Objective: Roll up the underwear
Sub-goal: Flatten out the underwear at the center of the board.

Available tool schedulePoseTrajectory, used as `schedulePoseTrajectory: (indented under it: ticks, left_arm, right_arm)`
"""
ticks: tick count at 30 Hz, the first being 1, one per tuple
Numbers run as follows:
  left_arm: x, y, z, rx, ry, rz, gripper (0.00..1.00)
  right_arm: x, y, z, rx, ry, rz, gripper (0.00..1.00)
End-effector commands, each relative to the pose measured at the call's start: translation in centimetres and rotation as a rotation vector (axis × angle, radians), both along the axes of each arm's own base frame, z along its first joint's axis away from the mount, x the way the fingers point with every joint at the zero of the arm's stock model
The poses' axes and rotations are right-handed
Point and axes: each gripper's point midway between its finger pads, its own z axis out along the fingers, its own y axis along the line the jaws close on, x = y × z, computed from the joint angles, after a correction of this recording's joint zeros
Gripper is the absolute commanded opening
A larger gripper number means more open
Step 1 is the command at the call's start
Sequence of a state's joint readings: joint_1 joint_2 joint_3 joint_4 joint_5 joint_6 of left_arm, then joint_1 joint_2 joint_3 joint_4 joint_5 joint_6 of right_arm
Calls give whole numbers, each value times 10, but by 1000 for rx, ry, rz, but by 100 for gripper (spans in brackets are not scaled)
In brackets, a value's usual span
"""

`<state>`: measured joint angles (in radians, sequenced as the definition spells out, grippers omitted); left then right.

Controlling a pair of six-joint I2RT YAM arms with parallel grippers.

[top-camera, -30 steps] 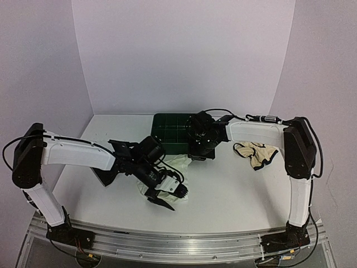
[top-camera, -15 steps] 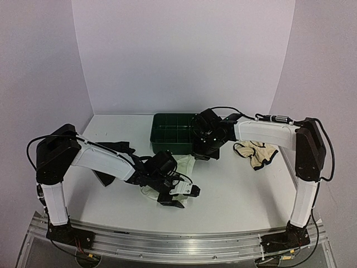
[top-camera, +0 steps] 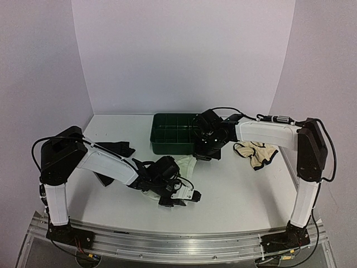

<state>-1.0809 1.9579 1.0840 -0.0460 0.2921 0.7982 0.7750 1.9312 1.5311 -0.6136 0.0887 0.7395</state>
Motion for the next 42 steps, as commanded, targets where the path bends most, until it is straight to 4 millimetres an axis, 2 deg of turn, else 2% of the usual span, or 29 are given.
schedulePoseTrajectory:
  ticks: [1,6,7,10,12,15,18,20,24,28,31,33,36,38,42]
  left_arm:
    - [20,10,9,-15,-90,28,25]
    - [27,11,14,-43,-137,16,26]
    - [26,11,14,-45,-134,11,24]
    - [26,7,17,-59,-117,17,2]
    - [32,3,33,-88,-109,45,0]
    - [49,1,85,-157,3,116,0]
    - [66,10,164,-270,100,150,0]
    - [78,21,218,-367,64,165,0]
    - [94,46,308,-535,-21,195,0]
    - [107,71,379,-677,-89,242,0]
    - [112,89,417,-761,-146,260,0]
    - [114,100,430,-792,-178,257,0]
    - [118,110,433,-795,-208,254,0]
    - [118,115,424,-778,-227,243,0]
    - [119,127,399,-739,-239,231,0]
  right_arm:
    - [0,-9,28,6,-63,-1,0]
    - [-1,-8,30,10,-65,9,0]
    - [-1,-8,30,11,-64,9,0]
    - [-2,-9,31,14,-62,10,0]
    - [-4,-12,34,11,-67,11,0]
    - [-5,-20,48,0,-98,10,0]
    - [-4,-29,73,-8,-143,8,0]
    - [-3,-33,98,1,-190,9,0]
    - [7,-32,156,36,-301,23,0]
    - [23,-28,215,89,-414,21,0]
    - [35,-27,243,118,-471,14,0]
    - [44,-27,257,143,-496,6,0]
    - [56,-31,265,178,-496,-18,0]
    - [62,-34,260,206,-464,-40,0]
    - [62,-26,233,239,-366,-37,0]
